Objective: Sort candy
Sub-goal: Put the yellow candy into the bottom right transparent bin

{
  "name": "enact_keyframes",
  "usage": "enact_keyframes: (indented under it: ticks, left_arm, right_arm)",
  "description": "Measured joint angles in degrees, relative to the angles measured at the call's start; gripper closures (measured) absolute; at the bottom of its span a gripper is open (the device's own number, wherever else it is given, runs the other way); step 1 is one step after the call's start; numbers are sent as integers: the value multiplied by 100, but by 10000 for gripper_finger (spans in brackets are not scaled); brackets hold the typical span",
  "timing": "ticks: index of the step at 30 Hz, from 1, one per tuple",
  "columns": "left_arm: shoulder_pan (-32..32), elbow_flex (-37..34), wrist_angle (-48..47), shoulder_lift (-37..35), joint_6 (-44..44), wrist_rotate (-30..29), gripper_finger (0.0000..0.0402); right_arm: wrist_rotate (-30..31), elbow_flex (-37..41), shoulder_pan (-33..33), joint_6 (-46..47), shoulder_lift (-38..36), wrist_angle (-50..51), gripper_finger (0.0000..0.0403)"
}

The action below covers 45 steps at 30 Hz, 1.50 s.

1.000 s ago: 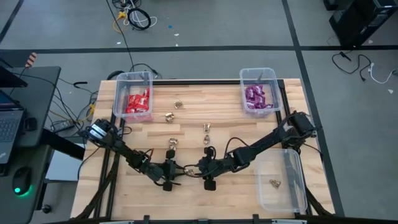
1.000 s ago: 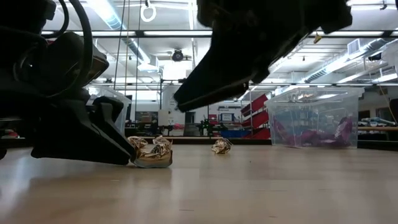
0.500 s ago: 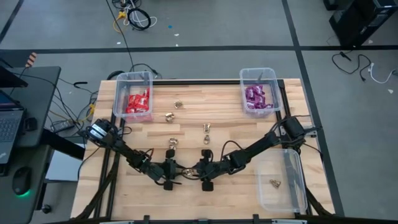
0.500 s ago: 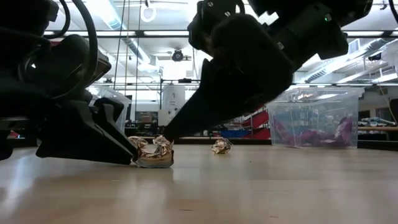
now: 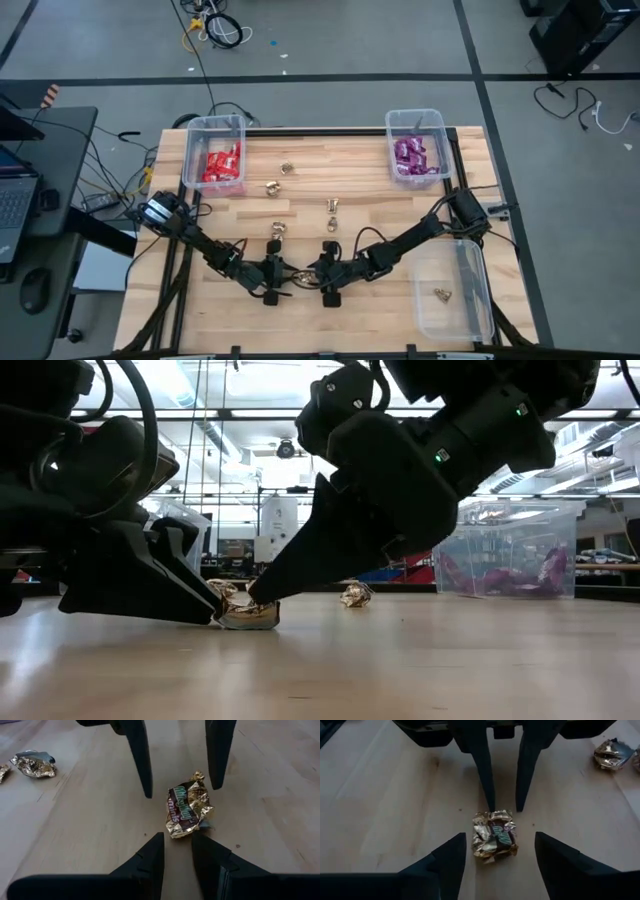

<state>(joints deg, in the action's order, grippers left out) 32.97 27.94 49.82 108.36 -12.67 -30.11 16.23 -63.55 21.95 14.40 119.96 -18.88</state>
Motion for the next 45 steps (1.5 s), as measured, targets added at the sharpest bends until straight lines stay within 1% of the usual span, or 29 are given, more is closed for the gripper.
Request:
enact_keyframes:
  ticks: [5, 10, 20, 29, 32, 36, 39, 43, 45]
  left_arm:
    - [0, 0, 3, 0, -1, 2, 300]
    - [1, 0, 5, 0, -8, 1, 300]
    - [0, 0, 34, -2, -136, -134, 300]
    - [2, 0, 58, -4, -136, -136, 300]
    - [18, 0, 138, -143, 72, -134, 300]
    - [26, 5, 88, -299, 335, 4, 300]
    - [37, -4, 105, -309, 338, 90, 300]
    - [49, -2, 69, -310, 330, 500, 300]
    - [48, 0, -59, -310, 316, 559, 300]
  right_arm:
    - [15, -2, 1, -20, 0, -149, 167]
    - [15, 0, 1, -47, 0, -178, 160]
    - [15, -2, 1, -47, 0, -174, 160]
    - [13, -2, 3, -47, 0, -65, 164]
    - [13, -2, 3, -51, 0, -69, 163]
    - [13, -2, 3, -47, 0, -35, 164]
    - [13, -1, 3, -47, 0, -36, 166]
    - [13, -1, 3, -48, 0, -33, 167]
    - [13, -2, 3, -53, 0, -33, 167]
